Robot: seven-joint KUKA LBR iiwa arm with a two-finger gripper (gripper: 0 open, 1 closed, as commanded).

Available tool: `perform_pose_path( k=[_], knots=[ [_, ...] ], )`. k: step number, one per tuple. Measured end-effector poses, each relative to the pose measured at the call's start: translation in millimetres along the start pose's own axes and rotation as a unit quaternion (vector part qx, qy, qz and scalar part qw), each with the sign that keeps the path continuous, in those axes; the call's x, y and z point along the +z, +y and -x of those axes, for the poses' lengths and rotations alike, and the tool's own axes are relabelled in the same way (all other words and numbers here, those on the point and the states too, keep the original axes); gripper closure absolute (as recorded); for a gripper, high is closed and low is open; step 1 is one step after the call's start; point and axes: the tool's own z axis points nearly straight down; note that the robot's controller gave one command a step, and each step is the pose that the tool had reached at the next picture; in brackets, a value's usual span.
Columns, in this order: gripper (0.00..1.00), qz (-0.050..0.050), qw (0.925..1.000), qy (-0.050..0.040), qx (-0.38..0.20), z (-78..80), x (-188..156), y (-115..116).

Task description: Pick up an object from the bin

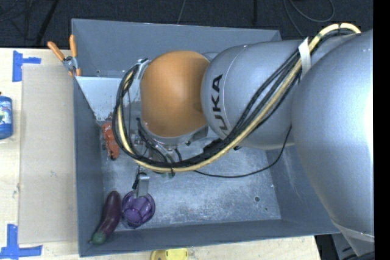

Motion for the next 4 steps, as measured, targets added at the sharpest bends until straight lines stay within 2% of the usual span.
perform_pose_path(
  k=[1, 2, 3, 4],
  knots=[
    [0.0, 0.001, 1.0, -0.0032, 0.002, 1.7, -4.7, -1.0],
    [0.0, 0.003, 0.9997, -0.0088, -0.024, -2.3, 41.2, -4.2],
    [0.0, 0.0, 0.9933, -0.0023, -0.115, -7.8, 77.4, -3.0],
    [0.0, 0.0, 0.9685, -0.0047, -0.249, -38.4, 88.9, 1.6]
  ],
)
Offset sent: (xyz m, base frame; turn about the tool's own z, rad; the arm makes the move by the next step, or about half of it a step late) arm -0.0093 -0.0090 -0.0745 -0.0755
